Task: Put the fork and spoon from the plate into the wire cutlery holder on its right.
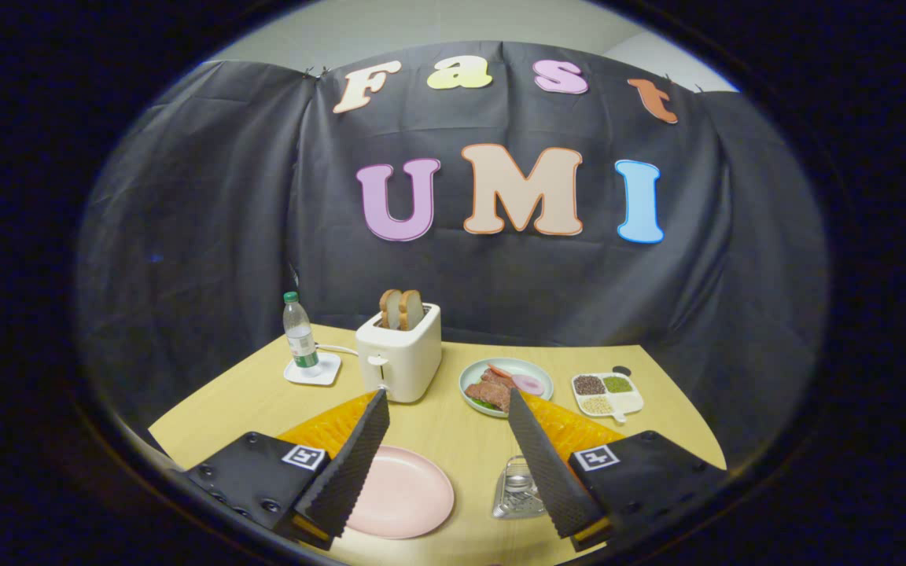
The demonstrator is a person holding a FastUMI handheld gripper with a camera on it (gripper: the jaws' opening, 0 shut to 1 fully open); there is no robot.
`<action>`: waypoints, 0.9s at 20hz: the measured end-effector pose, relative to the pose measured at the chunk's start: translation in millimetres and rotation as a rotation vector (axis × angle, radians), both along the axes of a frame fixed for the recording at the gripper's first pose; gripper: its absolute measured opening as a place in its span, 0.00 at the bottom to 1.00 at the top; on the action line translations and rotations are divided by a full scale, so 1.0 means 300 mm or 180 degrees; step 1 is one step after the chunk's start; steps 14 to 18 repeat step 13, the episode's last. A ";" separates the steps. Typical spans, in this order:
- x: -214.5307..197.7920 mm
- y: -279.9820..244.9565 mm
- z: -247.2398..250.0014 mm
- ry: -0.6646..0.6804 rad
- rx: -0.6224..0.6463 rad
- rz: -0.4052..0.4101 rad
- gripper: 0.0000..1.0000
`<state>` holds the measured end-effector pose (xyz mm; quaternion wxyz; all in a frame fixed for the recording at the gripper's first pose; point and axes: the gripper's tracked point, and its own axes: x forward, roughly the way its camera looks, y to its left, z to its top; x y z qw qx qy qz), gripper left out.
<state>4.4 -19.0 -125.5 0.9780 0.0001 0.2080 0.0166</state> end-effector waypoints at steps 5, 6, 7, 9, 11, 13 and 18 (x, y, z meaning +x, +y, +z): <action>0.032 -0.011 0.127 -0.0621 -0.0129 -0.0201 0.98; 0.034 -0.004 0.152 -0.0734 -0.0144 -0.0220 0.98; 0.030 0.006 0.173 -0.0828 -0.0142 -0.0224 0.98; 0.028 0.022 0.205 -0.0938 -0.0128 -0.0228 0.98; 0.026 0.036 0.217 -0.0975 -0.0099 -0.0219 0.98; 0.022 0.048 0.229 -0.0974 -0.0046 -0.0242 0.98; 0.022 0.048 0.229 -0.0974 -0.0046 -0.0242 0.98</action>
